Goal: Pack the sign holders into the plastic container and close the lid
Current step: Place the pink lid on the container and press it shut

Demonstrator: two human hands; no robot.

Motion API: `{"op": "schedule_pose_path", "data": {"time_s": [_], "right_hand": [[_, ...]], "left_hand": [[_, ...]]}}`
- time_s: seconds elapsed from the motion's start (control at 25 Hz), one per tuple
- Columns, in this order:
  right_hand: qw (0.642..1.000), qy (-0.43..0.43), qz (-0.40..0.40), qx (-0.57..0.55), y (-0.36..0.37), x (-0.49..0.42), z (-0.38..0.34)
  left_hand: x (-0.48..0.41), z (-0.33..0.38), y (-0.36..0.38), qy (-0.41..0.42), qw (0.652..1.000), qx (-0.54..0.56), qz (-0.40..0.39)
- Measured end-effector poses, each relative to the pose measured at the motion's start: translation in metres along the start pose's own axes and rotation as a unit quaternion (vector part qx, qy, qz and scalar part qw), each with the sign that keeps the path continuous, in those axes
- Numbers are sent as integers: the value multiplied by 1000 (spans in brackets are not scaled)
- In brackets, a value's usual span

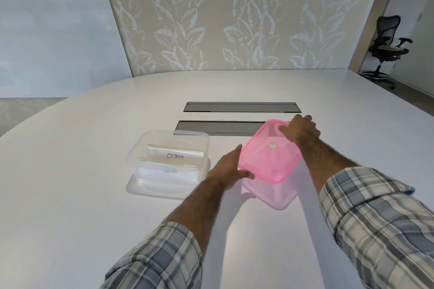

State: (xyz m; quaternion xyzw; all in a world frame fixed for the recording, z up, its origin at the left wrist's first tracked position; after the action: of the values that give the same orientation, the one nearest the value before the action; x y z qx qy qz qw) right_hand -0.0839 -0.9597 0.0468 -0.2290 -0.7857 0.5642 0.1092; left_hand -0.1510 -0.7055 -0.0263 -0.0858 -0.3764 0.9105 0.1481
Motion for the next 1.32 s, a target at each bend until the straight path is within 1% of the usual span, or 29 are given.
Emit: {"op": "schedule_pose_path", "data": {"time_s": [0.08,0.16,0.36,0.56,0.76,0.8,0.88,0.96,1.12,1.32], "right_hand": [[1000,9,25,-12,-20,0,3],[998,21,40,-32,-39,1,6],[994,22,47,-97,-61,11,-11],[989,-5,41,-142,-57,41,-68],[986,-28,42,-158,-42,85,-138],[986,-30,47,-157,-40,95,-151],[986,-30,58,-153,-35,115,-177],[984,-17,67,-162,-28,137,-199],[982,18,80,-171,-14,175,-225],[983,32,83,-162,-4,205,-244]], "left_hand": [[-1,3,-8,-22,999,35,20],[-2,8,-23,-28,996,69,53],[5,27,-75,-7,988,106,115],[27,9,-143,-16,977,133,163],[48,-38,-210,-32,968,154,193],[49,-48,-224,-33,968,140,205],[52,-67,-251,-39,971,75,223],[53,-90,-271,-39,975,49,212],[56,-128,-300,-25,981,44,185],[56,-155,-316,-13,986,38,159]]}}
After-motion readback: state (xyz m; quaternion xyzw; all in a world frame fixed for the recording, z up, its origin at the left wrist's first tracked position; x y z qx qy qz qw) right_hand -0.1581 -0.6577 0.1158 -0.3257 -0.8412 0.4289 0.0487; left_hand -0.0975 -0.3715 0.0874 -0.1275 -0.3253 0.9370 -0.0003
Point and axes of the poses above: each hand's wrist, its own x-axis away from the middle knuckle, its own y-axis out of the palm, z = x × y, the point moved 10 cm from there along -x, towards the middle knuckle
